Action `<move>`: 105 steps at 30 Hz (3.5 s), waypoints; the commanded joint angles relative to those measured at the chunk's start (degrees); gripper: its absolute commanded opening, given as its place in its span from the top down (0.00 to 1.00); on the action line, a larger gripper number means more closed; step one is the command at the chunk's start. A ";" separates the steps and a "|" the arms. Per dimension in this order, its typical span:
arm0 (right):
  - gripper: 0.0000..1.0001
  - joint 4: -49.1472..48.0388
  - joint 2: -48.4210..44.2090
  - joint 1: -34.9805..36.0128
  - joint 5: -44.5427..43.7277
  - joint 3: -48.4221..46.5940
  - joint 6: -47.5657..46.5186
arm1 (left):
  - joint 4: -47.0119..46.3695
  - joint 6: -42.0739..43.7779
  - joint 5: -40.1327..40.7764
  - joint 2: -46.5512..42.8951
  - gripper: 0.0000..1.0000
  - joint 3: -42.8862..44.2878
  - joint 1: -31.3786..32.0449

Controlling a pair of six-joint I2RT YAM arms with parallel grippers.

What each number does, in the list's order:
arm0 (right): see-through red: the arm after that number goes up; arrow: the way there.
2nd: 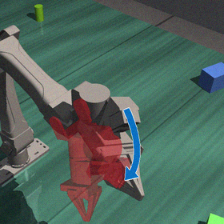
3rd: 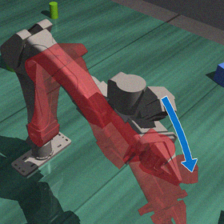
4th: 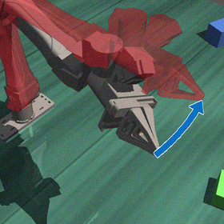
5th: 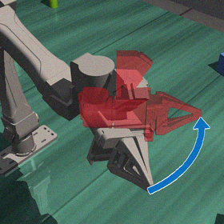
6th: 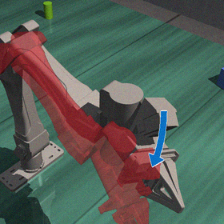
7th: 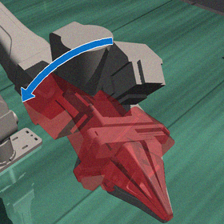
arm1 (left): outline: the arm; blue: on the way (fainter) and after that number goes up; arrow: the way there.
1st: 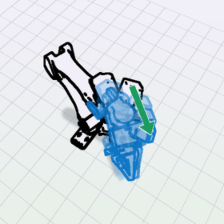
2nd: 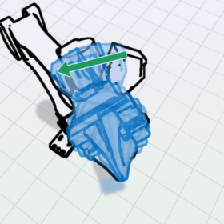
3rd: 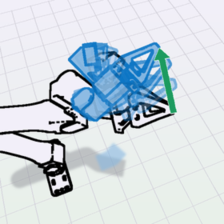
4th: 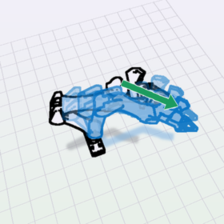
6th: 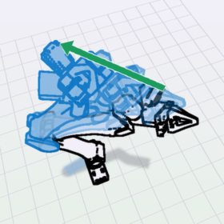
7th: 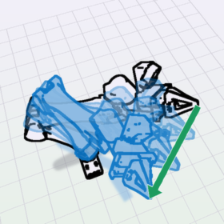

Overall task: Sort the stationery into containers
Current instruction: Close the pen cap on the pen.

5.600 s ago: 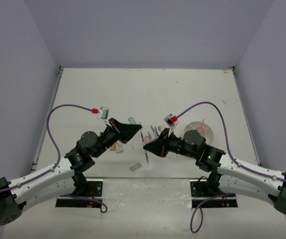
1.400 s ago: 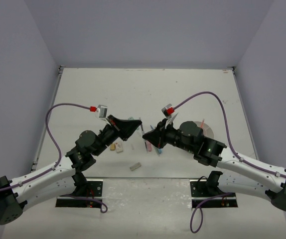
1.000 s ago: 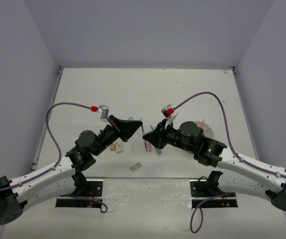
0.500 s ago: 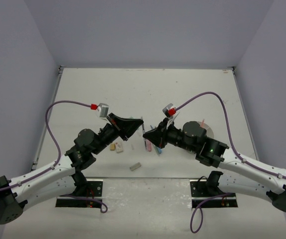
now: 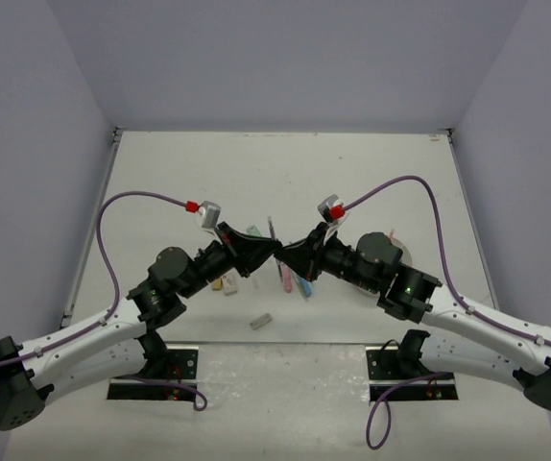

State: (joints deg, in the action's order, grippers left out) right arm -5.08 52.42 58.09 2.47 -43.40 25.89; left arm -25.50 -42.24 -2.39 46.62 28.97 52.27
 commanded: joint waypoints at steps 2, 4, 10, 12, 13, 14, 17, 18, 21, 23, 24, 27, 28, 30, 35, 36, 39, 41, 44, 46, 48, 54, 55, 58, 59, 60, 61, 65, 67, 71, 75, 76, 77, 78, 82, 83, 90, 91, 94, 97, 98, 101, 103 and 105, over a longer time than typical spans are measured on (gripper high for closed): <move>1.00 -5.68 -0.13 -0.13 0.79 -2.38 -0.77 | 1.80 1.39 -0.57 -1.35 1.00 0.38 0.26; 0.98 -6.32 0.30 -0.11 2.22 -1.83 -0.96 | 1.22 1.91 -1.17 -1.93 1.00 0.27 0.32; 0.59 -6.12 4.05 -0.15 8.80 -1.80 -0.19 | -2.37 4.05 -5.41 -4.16 1.00 -0.36 0.20; 0.57 -6.38 5.60 -0.08 10.54 -1.79 0.77 | -3.23 4.19 -5.94 -4.97 1.00 -0.47 0.20; 0.61 -7.10 5.76 -0.08 10.70 -1.36 1.00 | -3.24 4.27 -6.30 -5.05 1.00 -0.33 0.20; 0.75 -7.41 5.83 -0.08 10.81 -1.34 1.11 | -3.24 4.27 -6.38 -5.02 1.00 -0.25 0.20; 1.00 -7.62 5.94 -0.12 10.49 -1.60 1.23 | -2.75 4.36 -5.92 -4.66 1.00 0.25 0.20; 1.00 -7.57 5.90 -0.12 10.40 -1.73 1.14 | -2.16 4.40 -5.49 -4.53 0.98 0.47 0.20; 1.00 -7.73 5.50 -0.08 10.27 -1.47 0.80 | 2.83 5.19 -1.81 -3.95 0.55 2.40 0.20; 1.00 -7.75 5.64 -0.08 10.60 -1.21 0.47 | 5.36 5.92 0.23 -3.69 0.32 4.07 0.20; 1.00 -7.72 5.83 -0.08 11.04 -1.13 0.24 | 6.33 6.49 1.27 -3.55 0.24 5.27 0.20; 1.00 -7.66 6.48 -0.13 12.18 -0.92 -0.24 | 9.17 7.71 3.91 -3.21 0.24 8.25 0.17; 1.00 -7.66 6.63 -0.07 12.25 -0.80 -0.39 | 9.51 8.16 4.48 -3.22 0.26 8.98 0.12; 1.00 -7.66 6.47 0.01 11.69 -0.64 -0.31 | 9.68 8.48 5.52 -3.46 0.34 10.02 0.20; 1.00 -7.23 6.08 0.01 11.99 -0.85 -0.49 | 10.19 8.42 6.92 -2.99 0.36 11.12 0.11; 1.00 -7.11 5.93 0.01 11.95 -0.90 -0.50 | 9.58 8.09 6.76 -2.95 0.37 10.76 0.11; 1.00 -6.96 5.88 0.01 12.32 -0.81 -0.61 | 8.80 7.40 7.25 -3.00 0.38 9.96 0.17; 1.00 -6.86 5.95 0.01 12.38 -0.81 -0.68 | 8.57 6.91 7.75 -3.04 0.39 9.49 0.11; 1.00 -6.88 6.57 0.01 12.03 -0.54 -0.75 | 7.12 6.19 7.78 -3.39 0.42 8.63 0.11; 1.00 -7.10 6.78 0.01 12.10 -0.40 -0.67 | 6.91 5.90 8.35 -3.53 0.44 8.42 0.11; 1.00 -7.28 6.88 0.01 12.17 -0.37 -0.60 | 6.64 5.68 8.71 -3.56 0.44 8.12 0.11; 1.00 -7.13 6.98 0.01 12.71 -0.64 -0.65 | 5.86 5.20 8.03 -3.45 0.55 7.46 0.20; 1.00 -6.90 7.07 0.01 12.80 -0.86 -0.74 | 5.59 5.16 7.94 -3.54 0.56 7.19 0.20; 1.00 -6.87 7.35 0.01 13.15 -0.90 -0.84 | 5.30 5.13 7.78 -3.80 0.57 7.05 0.11; 1.00 -6.98 7.52 0.01 13.17 -0.73 -0.84 | 5.34 5.15 7.86 -3.88 0.59 7.01 0.11; 1.00 -7.09 7.66 0.01 13.22 -0.64 -0.79 | 5.37 5.20 7.82 -3.96 0.62 6.98 0.11; 1.00 -7.18 7.75 0.01 13.31 -0.64 -0.70 | 5.32 5.24 7.75 -4.00 0.64 6.93 0.11; 1.00 -7.21 8.05 0.02 13.31 -0.93 -0.68 | 5.49 4.97 6.98 -3.24 0.80 7.16 0.12; 1.00 -6.98 8.02 0.10 12.87 -1.40 -0.93 | 5.75 4.73 6.31 -2.65 0.87 7.21 0.15; 1.00 -5.88 8.16 0.08 12.37 -2.42 -1.48 | 5.79 3.73 5.53 -1.69 1.00 6.59 0.13; 1.00 -5.30 8.50 0.10 11.79 -3.14 -2.11 | 5.00 3.48 4.49 -1.31 1.00 5.92 0.11; 1.00 -4.91 8.55 0.10 11.06 -3.39 -2.30 | 4.85 3.48 4.00 -1.07 1.00 5.92 0.11; 1.00 -4.29 8.59 0.08 10.21 -3.96 -2.61 | 4.76 3.48 3.15 -0.78 1.00 5.94 0.13; 1.00 -3.35 8.63 0.04 9.19 -4.97 -3.06 | 4.76 3.48 1.80 -0.44 1.00 5.97 0.17; 1.00 0.33 8.80 -0.77 5.20 -9.49 -6.15 | 5.02 3.38 -2.43 1.31 1.00 5.64 0.25; 1.00 0.91 8.88 -1.36 4.95 -10.53 -6.50 | 4.98 3.31 -3.07 1.62 1.00 5.48 0.33; 1.00 1.89 9.98 -10.01 10.28 -20.61 -5.25 | 2.45 1.56 -6.61 3.22 1.00 0.99 2.80; 1.00 2.20 10.41 -10.37 10.53 -21.84 -5.53 | 1.95 1.45 -7.00 3.53 1.00 0.73 3.20; 1.00 4.04 13.06 -11.30 11.05 -28.92 -6.20 | 1.63 1.78 -6.13 4.83 1.00 0.65 5.76; 1.00 4.82 16.46 -12.87 12.14 -33.86 -6.00 | 1.62 2.06 -3.83 6.12 1.00 0.59 9.24; 1.00 4.89 17.09 -12.91 11.97 -34.91 -6.10 | 1.74 2.07 -3.68 6.27 1.00 0.56 9.91; 1.00 4.91 18.08 -14.14 11.83 -37.10 -5.96 | 1.75 1.84 -1.28 5.72 1.00 -1.03 11.27; 1.00 4.91 18.39 -14.08 13.86 -36.62 -6.69 | 4.73 2.60 1.40 4.62 1.00 -1.00 11.28; 1.00 4.49 17.91 -13.55 17.06 -32.70 -6.73 | 9.26 5.19 5.32 3.36 1.00 2.79 11.22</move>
State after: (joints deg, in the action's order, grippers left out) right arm 23.33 71.27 49.73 26.94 -71.61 18.69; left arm -37.73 -38.12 13.58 49.69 32.95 57.03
